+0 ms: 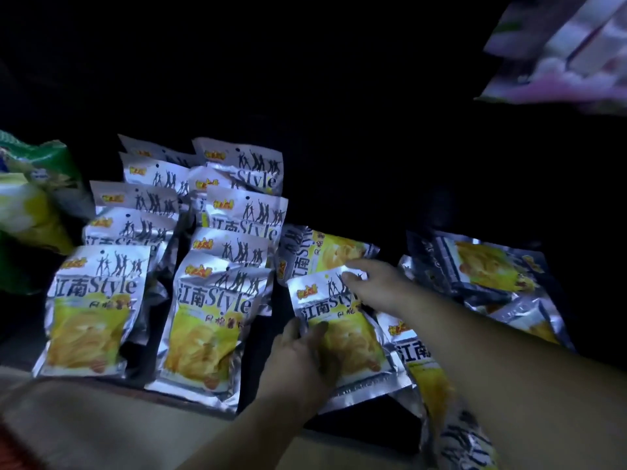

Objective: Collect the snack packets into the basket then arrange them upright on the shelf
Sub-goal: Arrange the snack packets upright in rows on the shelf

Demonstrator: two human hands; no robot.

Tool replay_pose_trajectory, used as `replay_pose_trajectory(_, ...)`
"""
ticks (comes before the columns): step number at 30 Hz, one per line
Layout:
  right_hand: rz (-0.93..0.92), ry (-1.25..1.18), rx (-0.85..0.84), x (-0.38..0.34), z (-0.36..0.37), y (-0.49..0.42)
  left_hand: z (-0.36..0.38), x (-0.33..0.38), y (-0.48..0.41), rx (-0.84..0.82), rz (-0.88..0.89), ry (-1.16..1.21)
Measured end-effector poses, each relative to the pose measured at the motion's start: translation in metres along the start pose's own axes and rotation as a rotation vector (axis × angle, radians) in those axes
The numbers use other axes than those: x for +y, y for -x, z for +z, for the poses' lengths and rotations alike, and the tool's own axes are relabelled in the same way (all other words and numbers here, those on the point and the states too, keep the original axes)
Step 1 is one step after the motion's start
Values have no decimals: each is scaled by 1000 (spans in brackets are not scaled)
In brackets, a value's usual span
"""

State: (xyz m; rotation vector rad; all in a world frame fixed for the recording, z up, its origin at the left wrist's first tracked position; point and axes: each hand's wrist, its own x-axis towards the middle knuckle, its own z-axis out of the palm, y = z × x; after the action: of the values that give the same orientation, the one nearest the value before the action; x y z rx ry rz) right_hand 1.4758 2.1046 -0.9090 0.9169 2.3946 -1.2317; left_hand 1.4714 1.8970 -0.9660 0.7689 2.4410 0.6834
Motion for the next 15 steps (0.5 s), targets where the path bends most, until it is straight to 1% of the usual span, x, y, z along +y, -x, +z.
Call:
replay_pose_trajectory(2,-56,44,23,2,-7,4,4,6,1,59,18,-83)
replay_pose_trajectory(3,-98,78,39,2,-10,9,6,9,1,113,56,-132)
replay_pose_trajectory(5,-142,129,63,9,-16,22,16,20,4,166,156,-131)
replay_pose_trajectory(7,-178,217,138,20,-20,41,24,31,7,132,218,-53)
replay_pose_trajectory(9,-208,305,230,29,-23,71,32,40,13,82,232,25)
replay_pose_trajectory(11,-203,290,292,40,-21,109,34,49,25,54,260,79)
replay_pose_trajectory(12,-186,273,299,49,-18,129,36,54,33,44,292,97)
replay_pose_trajectory(15,-99,260,235,88,-4,186,44,65,65,-41,337,133)
